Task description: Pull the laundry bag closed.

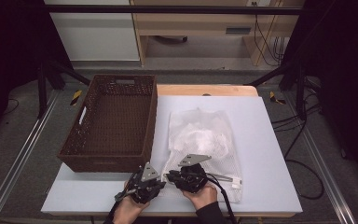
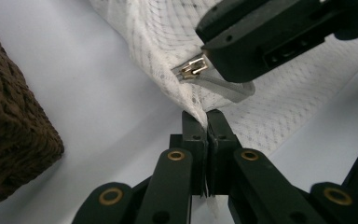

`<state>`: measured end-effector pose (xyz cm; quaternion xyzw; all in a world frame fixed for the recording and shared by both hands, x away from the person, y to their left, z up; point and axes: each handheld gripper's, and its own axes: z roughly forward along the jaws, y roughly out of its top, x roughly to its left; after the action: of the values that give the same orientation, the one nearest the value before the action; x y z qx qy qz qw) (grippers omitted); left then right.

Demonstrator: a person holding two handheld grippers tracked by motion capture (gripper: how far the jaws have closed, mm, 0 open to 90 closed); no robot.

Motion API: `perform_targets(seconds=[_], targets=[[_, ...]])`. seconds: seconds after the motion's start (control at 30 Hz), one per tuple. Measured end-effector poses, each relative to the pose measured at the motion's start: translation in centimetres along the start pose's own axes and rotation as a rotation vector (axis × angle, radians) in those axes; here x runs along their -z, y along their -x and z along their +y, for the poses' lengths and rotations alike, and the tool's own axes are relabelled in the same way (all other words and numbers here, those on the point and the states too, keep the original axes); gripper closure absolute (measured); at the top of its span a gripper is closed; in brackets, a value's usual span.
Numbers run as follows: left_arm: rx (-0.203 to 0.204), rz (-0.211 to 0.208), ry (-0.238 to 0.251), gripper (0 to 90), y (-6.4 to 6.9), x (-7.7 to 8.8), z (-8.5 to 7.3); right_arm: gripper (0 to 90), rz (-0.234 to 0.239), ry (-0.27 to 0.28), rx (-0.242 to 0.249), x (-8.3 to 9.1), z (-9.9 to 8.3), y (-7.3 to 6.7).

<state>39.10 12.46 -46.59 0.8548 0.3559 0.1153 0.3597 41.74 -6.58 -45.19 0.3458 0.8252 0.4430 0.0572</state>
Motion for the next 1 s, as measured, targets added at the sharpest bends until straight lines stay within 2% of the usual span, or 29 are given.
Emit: perform_targets(seconds=[0.1, 0.3, 0.43, 0.53, 0.7, 1.0], targets=[[-0.011, 0.011, 0.004, 87.0, 0.2, 0.0, -0.4, 73.6, 0.01, 0.012, -0.02, 0.2, -0.4, 0.1], [-0.015, 0.018, 0.007, 87.0, 0.3, -0.1, -0.6, 73.2, 0.014, -0.021, -0.039, 0.1, -1.4, 0.1], [-0.02, 0.02, 0.009, 87.0, 0.4, -0.1, -0.7, 73.3, 0.015, -0.021, -0.051, 0.3, -1.9, 0.5], [-0.024, 0.024, 0.004, 87.0, 0.6, -0.2, -0.7, 75.2, 0.038, -0.034, -0.068, -0.1, -2.0, 0.6], [-0.024, 0.023, -0.002, 87.0, 0.6, -0.2, -0.8, 79.6, 0.071, -0.008, -0.054, -0.1, -1.4, 0.4], [-0.029, 0.029, -0.006, 86.9, 0.7, -0.2, -0.8, 83.7, 0.091, 0.029, -0.033, -0.2, -0.5, -0.1]])
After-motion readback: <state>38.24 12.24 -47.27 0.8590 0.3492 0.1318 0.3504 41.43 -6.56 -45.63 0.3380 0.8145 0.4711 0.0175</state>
